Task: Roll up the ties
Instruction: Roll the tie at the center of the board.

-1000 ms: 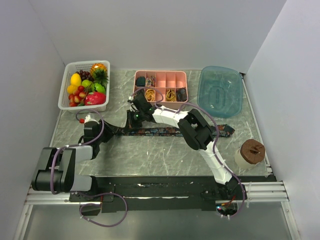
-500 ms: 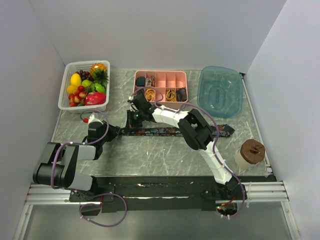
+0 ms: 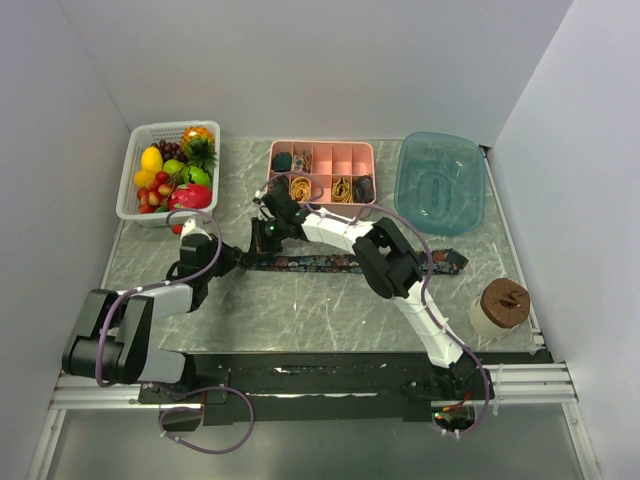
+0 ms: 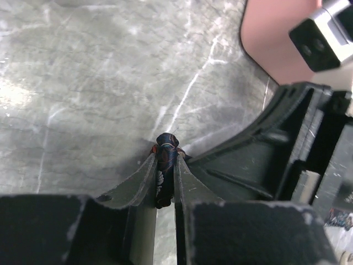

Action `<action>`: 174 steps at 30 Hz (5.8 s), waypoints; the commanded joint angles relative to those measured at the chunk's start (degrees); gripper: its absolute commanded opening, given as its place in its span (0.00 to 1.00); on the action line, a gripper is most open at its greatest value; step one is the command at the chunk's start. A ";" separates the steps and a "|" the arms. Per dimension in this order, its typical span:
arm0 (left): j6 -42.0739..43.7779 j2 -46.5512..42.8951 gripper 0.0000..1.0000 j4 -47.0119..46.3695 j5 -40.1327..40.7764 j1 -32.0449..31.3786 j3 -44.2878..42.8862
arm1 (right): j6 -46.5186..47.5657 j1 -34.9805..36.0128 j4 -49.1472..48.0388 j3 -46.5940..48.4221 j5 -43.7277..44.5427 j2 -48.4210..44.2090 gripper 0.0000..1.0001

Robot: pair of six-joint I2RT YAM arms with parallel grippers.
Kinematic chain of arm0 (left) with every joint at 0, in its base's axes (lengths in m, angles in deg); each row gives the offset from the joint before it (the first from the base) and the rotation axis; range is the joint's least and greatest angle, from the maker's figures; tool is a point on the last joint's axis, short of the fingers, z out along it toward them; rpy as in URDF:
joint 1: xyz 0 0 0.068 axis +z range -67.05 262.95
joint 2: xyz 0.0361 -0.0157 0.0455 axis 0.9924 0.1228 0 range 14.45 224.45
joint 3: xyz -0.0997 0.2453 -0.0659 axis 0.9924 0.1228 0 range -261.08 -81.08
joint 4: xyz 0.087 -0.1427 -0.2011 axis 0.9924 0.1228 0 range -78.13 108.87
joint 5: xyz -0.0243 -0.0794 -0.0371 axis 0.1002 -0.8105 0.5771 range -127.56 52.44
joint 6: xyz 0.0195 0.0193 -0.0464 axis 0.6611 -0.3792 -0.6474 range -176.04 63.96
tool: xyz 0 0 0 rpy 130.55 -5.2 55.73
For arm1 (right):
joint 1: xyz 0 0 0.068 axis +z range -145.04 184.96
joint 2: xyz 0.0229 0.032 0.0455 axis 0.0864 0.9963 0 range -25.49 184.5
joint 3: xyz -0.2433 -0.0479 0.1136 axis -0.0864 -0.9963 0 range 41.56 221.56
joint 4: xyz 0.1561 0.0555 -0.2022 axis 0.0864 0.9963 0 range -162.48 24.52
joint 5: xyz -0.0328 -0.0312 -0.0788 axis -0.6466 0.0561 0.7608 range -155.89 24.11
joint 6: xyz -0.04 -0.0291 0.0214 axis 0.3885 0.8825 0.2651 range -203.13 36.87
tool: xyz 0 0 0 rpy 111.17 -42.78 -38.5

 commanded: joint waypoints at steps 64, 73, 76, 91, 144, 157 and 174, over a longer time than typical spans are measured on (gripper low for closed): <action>6.20 9.00 0.42 27.09 27.73 -25.26 -22.21 | 3.86 -7.46 -3.59 -18.06 0.05 -18.36 0.00; 6.72 6.46 0.45 24.37 27.82 -26.85 -20.19 | 4.39 -7.99 -4.90 -20.43 -0.57 -20.21 0.00; 6.81 5.57 0.44 22.61 27.20 -27.11 -18.87 | 4.74 -8.08 -5.87 -21.66 -1.18 -21.17 0.00; 5.85 2.50 0.42 16.19 22.10 -27.11 -15.79 | 6.06 -8.34 -10.44 -27.11 -7.42 -23.55 0.00; 4.97 4.69 0.51 7.49 14.46 -27.11 -15.00 | 8.69 -8.08 -8.07 -27.29 -5.23 -22.41 0.00; 4.62 4.78 0.52 11.00 16.73 -26.93 -17.90 | 10.63 -9.48 -6.66 -30.89 -2.59 -25.75 0.00; 4.88 -4.79 0.53 15.48 14.91 -19.04 -13.78 | 9.49 -7.29 -7.99 -25.90 -3.82 -24.70 0.00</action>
